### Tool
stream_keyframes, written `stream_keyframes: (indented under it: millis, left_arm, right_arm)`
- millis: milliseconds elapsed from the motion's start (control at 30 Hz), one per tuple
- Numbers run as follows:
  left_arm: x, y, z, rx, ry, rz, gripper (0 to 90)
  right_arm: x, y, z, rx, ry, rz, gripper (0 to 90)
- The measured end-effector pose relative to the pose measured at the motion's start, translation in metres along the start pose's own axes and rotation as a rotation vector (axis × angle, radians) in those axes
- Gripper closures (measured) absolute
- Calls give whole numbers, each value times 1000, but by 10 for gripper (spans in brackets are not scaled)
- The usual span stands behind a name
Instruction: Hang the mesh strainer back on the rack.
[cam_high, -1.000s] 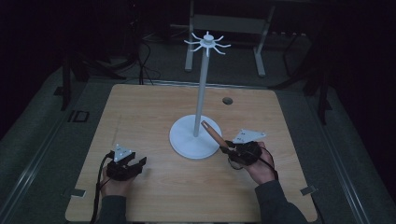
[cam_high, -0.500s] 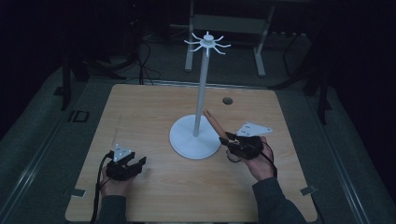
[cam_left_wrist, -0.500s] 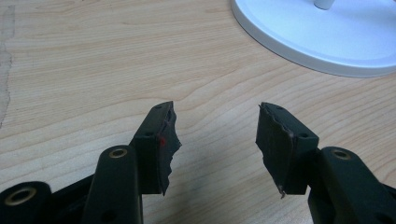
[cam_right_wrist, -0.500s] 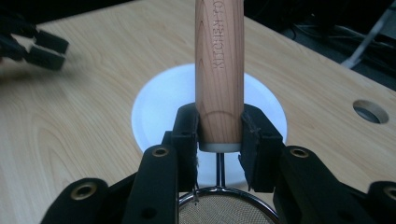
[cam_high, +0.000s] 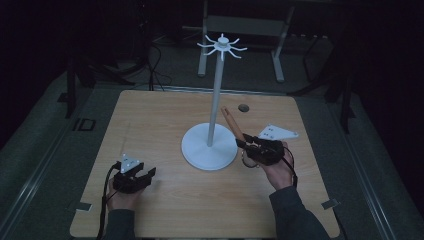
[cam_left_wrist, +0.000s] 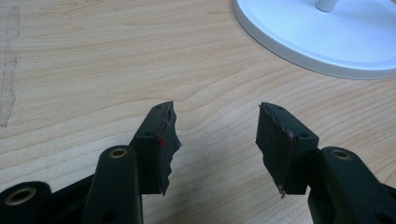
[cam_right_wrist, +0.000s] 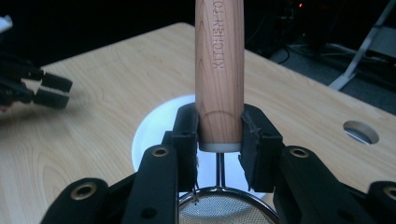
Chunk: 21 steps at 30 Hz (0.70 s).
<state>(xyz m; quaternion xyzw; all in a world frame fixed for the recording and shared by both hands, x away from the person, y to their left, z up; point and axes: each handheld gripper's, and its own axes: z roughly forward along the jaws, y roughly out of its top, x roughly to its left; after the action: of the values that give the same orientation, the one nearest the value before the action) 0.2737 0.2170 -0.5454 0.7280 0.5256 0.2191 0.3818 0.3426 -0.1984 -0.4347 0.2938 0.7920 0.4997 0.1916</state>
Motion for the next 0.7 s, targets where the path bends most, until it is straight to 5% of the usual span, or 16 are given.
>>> stream_keyframes:
  millis: [700]
  left_arm:
    - [1,0,0,-2,-5,-9,475]
  right_arm:
    - [-2,19,-9,-81,12,23,694]
